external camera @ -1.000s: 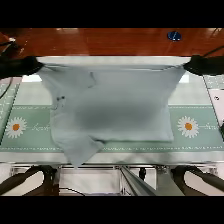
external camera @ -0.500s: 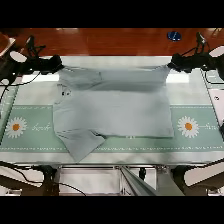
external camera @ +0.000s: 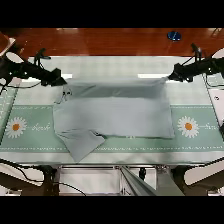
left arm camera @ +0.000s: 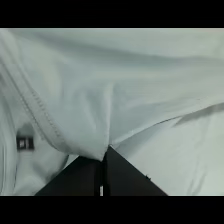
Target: Fold the shirts.
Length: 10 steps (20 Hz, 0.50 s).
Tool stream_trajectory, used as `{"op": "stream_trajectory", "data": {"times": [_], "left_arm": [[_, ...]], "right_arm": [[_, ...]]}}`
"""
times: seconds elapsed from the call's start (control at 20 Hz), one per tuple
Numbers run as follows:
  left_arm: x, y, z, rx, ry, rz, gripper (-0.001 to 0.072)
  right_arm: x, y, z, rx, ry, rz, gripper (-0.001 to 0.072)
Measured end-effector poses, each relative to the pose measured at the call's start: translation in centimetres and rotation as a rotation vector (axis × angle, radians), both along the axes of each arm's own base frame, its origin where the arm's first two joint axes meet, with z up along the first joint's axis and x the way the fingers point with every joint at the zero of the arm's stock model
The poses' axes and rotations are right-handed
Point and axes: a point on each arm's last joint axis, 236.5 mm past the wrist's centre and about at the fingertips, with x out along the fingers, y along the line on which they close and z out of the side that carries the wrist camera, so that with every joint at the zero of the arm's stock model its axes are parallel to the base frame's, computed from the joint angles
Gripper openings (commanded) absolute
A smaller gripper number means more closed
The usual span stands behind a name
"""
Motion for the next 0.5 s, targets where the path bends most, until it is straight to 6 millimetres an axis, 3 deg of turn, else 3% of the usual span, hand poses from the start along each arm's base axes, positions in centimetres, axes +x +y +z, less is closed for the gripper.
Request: {"op": "stream_trajectory", "data": {"times": [0.15, 0.35, 0.4, 0.45, 0.5], "left_arm": [[-3.0, 0.0, -1.8, 0.003, 0.104, -0.056, 0.0017], [-4.8, 0.0, -2.7, -0.002, 0.17, -0.089, 0.0017], [-5.0, 0.1, -2.8, -0.003, 0.176, -0.09, 0.0072], [-5.1, 0.1, -2.9, -0.001, 0.181, -0.092, 0.0374], [-5.3, 0.1, -2.9, -0.003, 0.187, -0.096, 0.051]], "right_arm": [[-3.0, 0.4, -2.5, -0.001, 0.107, 0.036, 0.0027], [-5.0, 0.5, -4.4, -0.003, 0.172, 0.051, 0.0027], [-5.2, 0.5, -4.7, -0.005, 0.18, 0.052, 0.0096], [-5.4, 0.6, -4.8, -0.005, 0.186, 0.053, 0.0356], [-5.5, 0.5, -4.9, -0.007, 0.191, 0.053, 0.0408]]}}
